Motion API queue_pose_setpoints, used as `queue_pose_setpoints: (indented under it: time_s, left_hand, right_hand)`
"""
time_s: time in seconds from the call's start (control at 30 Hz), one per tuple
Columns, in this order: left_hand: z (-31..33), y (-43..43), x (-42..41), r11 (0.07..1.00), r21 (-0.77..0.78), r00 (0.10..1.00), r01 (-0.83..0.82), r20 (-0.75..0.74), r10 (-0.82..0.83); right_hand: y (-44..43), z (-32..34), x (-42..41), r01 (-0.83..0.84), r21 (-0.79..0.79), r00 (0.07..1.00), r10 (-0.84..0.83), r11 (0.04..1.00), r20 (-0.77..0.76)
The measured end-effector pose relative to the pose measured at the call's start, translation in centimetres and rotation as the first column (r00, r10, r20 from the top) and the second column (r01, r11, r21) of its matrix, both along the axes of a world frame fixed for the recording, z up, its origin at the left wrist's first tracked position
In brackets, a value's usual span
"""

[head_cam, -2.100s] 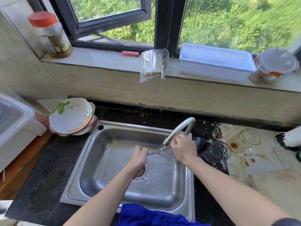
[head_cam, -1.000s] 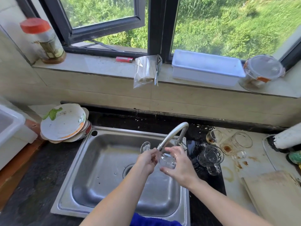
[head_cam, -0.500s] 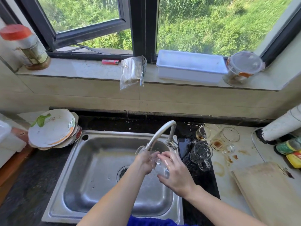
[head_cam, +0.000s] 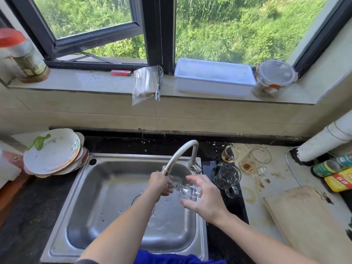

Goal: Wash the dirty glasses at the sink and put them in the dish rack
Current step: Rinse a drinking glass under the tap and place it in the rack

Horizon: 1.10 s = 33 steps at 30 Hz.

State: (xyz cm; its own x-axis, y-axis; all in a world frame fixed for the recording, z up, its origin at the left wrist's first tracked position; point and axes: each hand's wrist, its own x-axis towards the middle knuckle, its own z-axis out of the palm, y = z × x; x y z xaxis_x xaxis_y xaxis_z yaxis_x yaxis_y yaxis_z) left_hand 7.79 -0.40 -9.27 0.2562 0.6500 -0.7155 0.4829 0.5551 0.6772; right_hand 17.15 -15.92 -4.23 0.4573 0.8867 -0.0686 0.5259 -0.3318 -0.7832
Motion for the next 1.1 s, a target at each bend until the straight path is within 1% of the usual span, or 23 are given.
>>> queue_pose_setpoints:
  time_s: [0.03, 0.1, 0.2, 0.27, 0.3, 0.33, 0.4, 0.43, 0.47, 0.5, 0.53, 0.57, 0.6, 0.63, 0.67, 0.73, 0.77, 0.83, 0.87, 0.9, 0.93, 1.03, 1.1]
  left_hand:
    - [0.3, 0.1, -0.1, 0.997, -0.074, 0.999, 0.032, 0.037, -0.029]
    - [0.7, 0.5, -0.3, 0.977, -0.205, 0.991, 0.060, 0.128, -0.034]
    - [1.1, 1.2, -0.4, 0.940, -0.340, 0.964, 0.010, 0.255, 0.082]
    - [1.5, 1.5, -0.5, 0.907, -0.420, 0.923, -0.032, 0.336, 0.188]
    - [1.6, 1.5, -0.6, 0.889, -0.457, 0.897, -0.034, 0.377, 0.229]
    - [1.8, 1.4, -0.8, 0.866, -0.499, 0.866, -0.026, 0.422, 0.269]
    - [2.4, 1.0, -1.0, 0.827, -0.562, 0.800, -0.008, 0.493, 0.342]
    - [2.7, 0.8, -0.9, 0.823, -0.567, 0.784, -0.002, 0.511, 0.353]
    - [2.9, 0.8, -0.8, 0.836, -0.549, 0.789, 0.005, 0.516, 0.335]
    - [3.1, 0.8, -0.6, 0.861, -0.508, 0.812, 0.016, 0.509, 0.285]
    - [3.3, 0.9, -0.4, 0.895, -0.444, 0.844, 0.037, 0.494, 0.210]
    - [3.5, 0.9, -0.3, 0.926, -0.371, 0.873, 0.067, 0.472, 0.126]
    - [3.7, 1.1, -0.2, 0.948, -0.305, 0.894, 0.093, 0.445, 0.055]
    - [3.8, 1.2, -0.3, 0.961, -0.258, 0.906, 0.105, 0.423, 0.014]
    - [3.8, 1.4, -0.4, 0.967, -0.237, 0.913, 0.095, 0.408, 0.010]
    - [3.7, 1.6, -0.4, 0.967, -0.250, 0.912, 0.043, 0.405, 0.064]
    - [3.7, 1.6, -0.4, 0.965, -0.261, 0.907, 0.039, 0.414, 0.075]
    - [3.8, 1.5, 0.0, 0.962, -0.265, 0.903, 0.072, 0.427, 0.050]
    - [3.8, 1.4, 0.1, 0.964, -0.253, 0.906, 0.083, 0.422, 0.033]
    - [3.9, 1.4, 0.1, 0.970, -0.230, 0.915, 0.082, 0.403, 0.019]
    - [4.1, 1.5, 0.1, 0.979, -0.190, 0.927, 0.074, 0.375, 0.003]
    - [4.2, 2.2, -1.1, 0.997, 0.007, 0.966, 0.079, 0.246, -0.079]
    - [4.2, 2.9, -2.4, 0.983, 0.164, 0.988, 0.085, 0.116, -0.105]
  right_hand:
    - [0.0, 0.1, 0.3, 0.059, -0.016, 0.991, -0.060, 0.998, -0.116]
    - [0.1, 0.0, 1.0, 0.167, -0.043, 0.928, -0.172, 0.985, -0.331]
    - [0.5, -0.4, 1.6, 0.297, -0.129, 0.740, -0.313, 0.946, -0.596]
    - [1.0, -1.0, 1.9, 0.366, -0.231, 0.572, -0.414, 0.902, -0.708]
    - [1.2, -1.4, 2.0, 0.398, -0.290, 0.451, -0.461, 0.870, -0.764]
    - [1.4, -2.0, 2.0, 0.420, -0.358, 0.307, -0.501, 0.834, -0.809]
    - [1.7, -3.2, 1.7, 0.399, -0.500, 0.046, -0.561, 0.769, -0.827]
    - [1.9, -3.9, 1.5, 0.371, -0.555, -0.024, -0.590, 0.744, -0.807]
    - [2.0, -4.6, 1.2, 0.345, -0.585, -0.029, -0.615, 0.734, -0.788]
    - [2.2, -5.3, 1.0, 0.322, -0.592, 0.040, -0.635, 0.739, -0.771]
    - [2.3, -5.8, 0.8, 0.305, -0.572, 0.177, -0.636, 0.761, -0.751]
    - [2.4, -6.2, 0.7, 0.294, -0.534, 0.349, -0.609, 0.793, -0.712]
    - [2.5, -6.4, 0.9, 0.269, -0.482, 0.517, -0.548, 0.834, -0.658]
    - [2.6, -6.3, 1.2, 0.214, -0.426, 0.645, -0.454, 0.879, -0.614]
    - [2.8, -6.2, 1.5, 0.130, -0.372, 0.718, -0.346, 0.919, -0.604]
    - [3.3, -5.6, 1.7, -0.057, -0.325, 0.791, -0.156, 0.944, -0.592]
    - [3.7, -5.4, 1.5, -0.113, -0.339, 0.839, -0.093, 0.934, -0.536]
    - [4.4, -5.3, 1.2, -0.110, -0.381, 0.942, -0.026, 0.918, -0.335]
    - [4.6, -5.2, 0.9, -0.085, -0.385, 0.973, -0.006, 0.919, -0.230]
    - [4.9, -5.1, 0.7, -0.078, -0.388, 0.988, 0.018, 0.919, -0.154]
    - [5.2, -4.9, 0.5, -0.085, -0.395, 0.992, 0.042, 0.915, -0.115]
    - [6.3, -4.6, -0.2, -0.140, -0.435, 0.987, 0.089, 0.889, -0.137]
    - [7.5, -4.5, -0.6, -0.174, -0.456, 0.983, 0.129, 0.873, -0.128]
